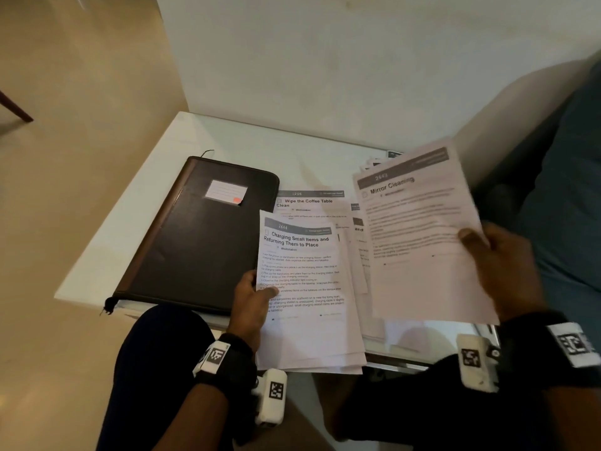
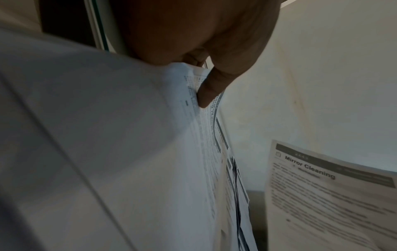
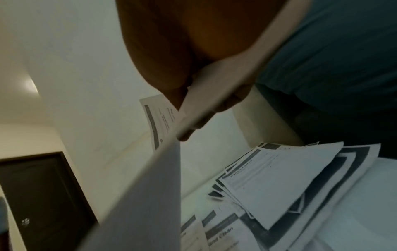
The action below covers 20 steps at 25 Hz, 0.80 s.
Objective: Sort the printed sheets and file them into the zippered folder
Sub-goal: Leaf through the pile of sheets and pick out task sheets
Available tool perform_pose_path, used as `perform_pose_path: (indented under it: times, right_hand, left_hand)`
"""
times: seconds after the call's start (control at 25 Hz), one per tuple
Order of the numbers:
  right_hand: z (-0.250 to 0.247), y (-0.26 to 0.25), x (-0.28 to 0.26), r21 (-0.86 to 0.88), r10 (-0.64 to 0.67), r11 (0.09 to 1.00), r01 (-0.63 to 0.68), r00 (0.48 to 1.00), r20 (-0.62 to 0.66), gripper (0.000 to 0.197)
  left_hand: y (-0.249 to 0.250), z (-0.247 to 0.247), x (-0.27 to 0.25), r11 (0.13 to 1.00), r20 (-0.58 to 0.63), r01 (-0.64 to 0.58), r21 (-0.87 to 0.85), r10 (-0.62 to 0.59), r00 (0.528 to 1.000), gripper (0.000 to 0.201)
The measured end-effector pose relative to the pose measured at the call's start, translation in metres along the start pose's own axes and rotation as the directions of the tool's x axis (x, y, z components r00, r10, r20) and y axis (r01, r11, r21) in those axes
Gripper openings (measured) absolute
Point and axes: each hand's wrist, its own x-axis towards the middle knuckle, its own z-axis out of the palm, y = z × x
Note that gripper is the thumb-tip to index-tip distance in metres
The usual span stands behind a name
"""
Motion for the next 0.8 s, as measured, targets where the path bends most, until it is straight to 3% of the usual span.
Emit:
perform_pose_path:
  times: [0.12, 0.24, 0.36, 0.48, 0.64, 0.8]
  right_hand:
    - [0.014, 0.007, -0.004, 0.121, 0.113, 0.984, -0.127, 0.986, 0.119, 0.013]
    - [0.069, 0.039, -0.023, 0.143, 0.139, 0.973, -0.182, 0.954, 0.267, 0.016]
    - [0.122, 0.055, -0.046, 0.193, 0.179, 0.947, -0.256, 0.921, 0.345, 0.018]
    - [0.151, 0.066, -0.057, 0.201, 0.215, 0.931, -0.305, 0.903, 0.373, 0.018]
    - [0.17, 0.081, -0.06, 0.125, 0.223, 0.948, -0.291, 0.894, 0.389, 0.018]
    - [0.167, 0.082, -0.054, 0.045, 0.229, 0.964, -0.26, 0.908, 0.351, 0.019]
  left_hand:
    - [0.002, 0.002, -0.003, 0.999, -0.003, 0.014, 0.035, -0.014, 1.0, 0.042]
    - [0.005, 0.002, -0.004, 0.999, -0.001, 0.029, 0.032, -0.029, 1.0, 0.043]
    - [0.01, 0.002, -0.004, 0.998, -0.015, 0.065, -0.018, -0.066, 0.998, 0.026]
    - [0.013, 0.003, -0.004, 0.994, 0.004, 0.088, -0.059, -0.088, 0.996, 0.021]
    - [0.008, 0.003, -0.001, 0.996, 0.026, 0.024, 0.086, -0.027, 0.999, 0.028]
    - [0.01, 0.0, -0.008, 0.992, 0.076, -0.041, 0.118, 0.032, 0.997, 0.031]
